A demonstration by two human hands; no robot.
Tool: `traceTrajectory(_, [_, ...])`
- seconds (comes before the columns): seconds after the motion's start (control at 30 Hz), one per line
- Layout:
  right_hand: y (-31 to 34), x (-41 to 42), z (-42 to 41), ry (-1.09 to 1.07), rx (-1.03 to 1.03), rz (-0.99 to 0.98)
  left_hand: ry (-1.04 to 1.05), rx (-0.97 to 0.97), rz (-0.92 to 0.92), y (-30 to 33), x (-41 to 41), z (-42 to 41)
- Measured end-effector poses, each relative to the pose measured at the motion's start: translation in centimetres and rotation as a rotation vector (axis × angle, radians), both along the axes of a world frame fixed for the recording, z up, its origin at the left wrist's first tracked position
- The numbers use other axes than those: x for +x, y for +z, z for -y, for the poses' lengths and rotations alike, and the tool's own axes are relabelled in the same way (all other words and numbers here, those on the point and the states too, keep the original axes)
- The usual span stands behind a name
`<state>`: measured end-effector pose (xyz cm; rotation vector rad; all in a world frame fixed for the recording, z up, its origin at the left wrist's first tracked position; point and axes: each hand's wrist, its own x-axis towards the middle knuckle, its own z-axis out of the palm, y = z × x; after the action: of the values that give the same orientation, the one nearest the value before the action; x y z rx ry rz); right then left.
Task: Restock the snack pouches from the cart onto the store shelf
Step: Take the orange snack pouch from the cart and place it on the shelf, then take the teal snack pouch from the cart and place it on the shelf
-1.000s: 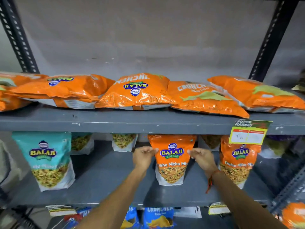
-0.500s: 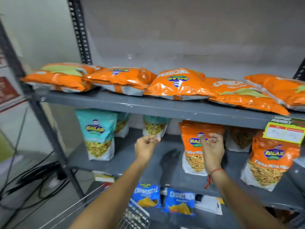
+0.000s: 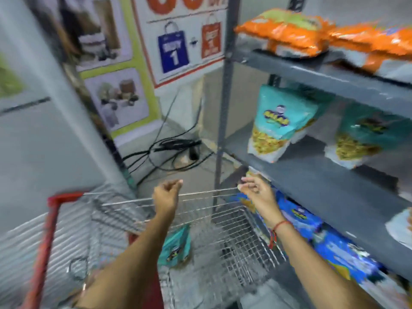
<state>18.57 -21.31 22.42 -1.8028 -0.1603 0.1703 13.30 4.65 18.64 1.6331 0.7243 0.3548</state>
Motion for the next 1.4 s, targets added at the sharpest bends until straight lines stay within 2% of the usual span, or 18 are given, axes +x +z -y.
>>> traceTrajectory(0.17, [-11.4,1.6,-5.9,0.361,-0.263,-0.263,0.193,0.019,-0.432,-9.0,-9.9,-3.6])
traceTrajectory(0.23, [-16.3,1.9,-7.8,0.532,-0.378,-0.408,0.249,0.042,-0.656,-11.7,-12.8,-3.3])
traceTrajectory(0.3, [-20.6,1.7,-9.3,0.685,-0.498,-0.487,0.275,0.003,-0.802,-14.0,-14.7,-1.9])
traceTrajectory(0.37, [-24.0,1.1,-10.8,0.778,-0.570,-0.516,0.273,-0.059,-0.844,-16.3,-15.4,-0.8])
traceTrajectory(0.47, [-27.8,-0.2,-13.0,0.821,-0.499,-0.515,0.335,-0.192,-0.804,-19.4,-14.5,-0.3])
traceTrajectory(0.6, [-34.7,-0.7,-12.6,0.710,-0.407,-0.516,0.486,-0.232,-0.743,-21.5,-12.3,-0.3])
traceTrajectory(0.73, [-32.5,-0.4,-12.8,0.564,-0.409,-0.372,0.542,-0.113,-0.798,-20.5,-10.6,-0.4])
traceTrajectory(0.9, [-27.3,-0.1,-10.5,0.418,-0.364,-0.304,0.376,-0.013,-0.697,-19.2,-8.6,-0.3])
traceTrajectory(1.03, [-22.5,0.1,-6.9,0.298,-0.333,-0.309,0.160,0.051,-0.526,-16.2,-6.2,0.8])
traceTrajectory(1.2, [-13.2,-1.7,-1.4,0.037,-0.278,-0.174,-0.160,0.105,-0.273,-9.4,-3.8,2.9])
traceTrajectory(1.4, [-2.1,-2.7,5.5,-0.221,-0.209,0.080,-0.462,0.144,0.103,3.3,0.3,6.4])
